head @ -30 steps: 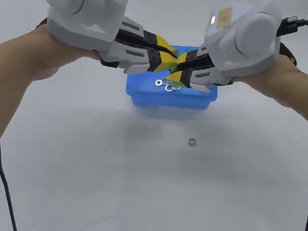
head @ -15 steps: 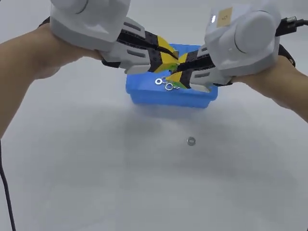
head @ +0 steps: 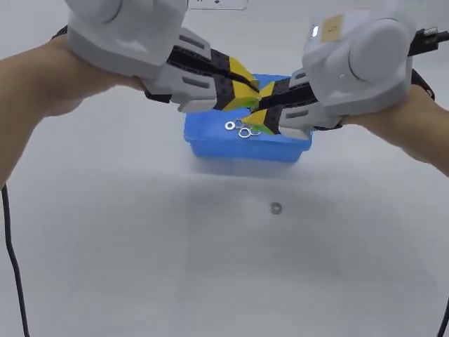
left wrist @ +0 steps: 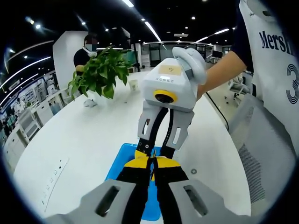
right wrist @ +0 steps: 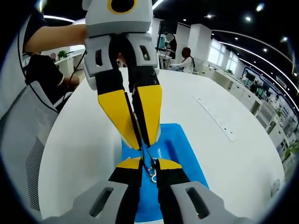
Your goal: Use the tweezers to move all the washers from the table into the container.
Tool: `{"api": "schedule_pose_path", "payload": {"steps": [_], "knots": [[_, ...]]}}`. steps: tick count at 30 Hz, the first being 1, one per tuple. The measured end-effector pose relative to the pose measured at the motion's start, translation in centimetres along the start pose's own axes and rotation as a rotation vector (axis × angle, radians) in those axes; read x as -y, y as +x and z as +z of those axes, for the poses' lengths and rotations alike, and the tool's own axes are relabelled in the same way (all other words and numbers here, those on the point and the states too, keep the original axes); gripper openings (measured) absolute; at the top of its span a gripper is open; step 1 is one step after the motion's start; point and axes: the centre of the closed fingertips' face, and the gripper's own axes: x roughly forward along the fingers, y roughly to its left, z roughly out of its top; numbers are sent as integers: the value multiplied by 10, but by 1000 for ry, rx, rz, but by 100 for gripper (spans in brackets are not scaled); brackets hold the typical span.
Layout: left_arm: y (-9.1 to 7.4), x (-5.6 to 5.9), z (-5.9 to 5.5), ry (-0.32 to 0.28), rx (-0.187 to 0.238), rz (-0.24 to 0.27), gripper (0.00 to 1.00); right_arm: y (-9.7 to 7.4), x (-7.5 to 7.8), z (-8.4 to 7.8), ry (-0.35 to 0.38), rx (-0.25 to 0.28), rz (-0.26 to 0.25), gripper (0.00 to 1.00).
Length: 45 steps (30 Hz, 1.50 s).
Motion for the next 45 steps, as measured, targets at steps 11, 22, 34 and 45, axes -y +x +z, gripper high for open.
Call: {"api": "schedule_pose_path", "payload": {"steps": [11, 22, 34, 45], "knots": [[-11, 24, 24, 39, 4, 3, 7, -26, -18, 15, -24, 11, -18, 12], [-15, 58, 42, 61, 7, -3, 7, -47, -45, 18, -55, 7, -11, 12], [-10, 97, 31, -1, 18, -33, 7, -46, -84, -2, -3, 20, 48, 12], [-1, 108, 19, -62, 12, -51, 7, -41, -97, -17, 30, 23, 77, 12]]}}
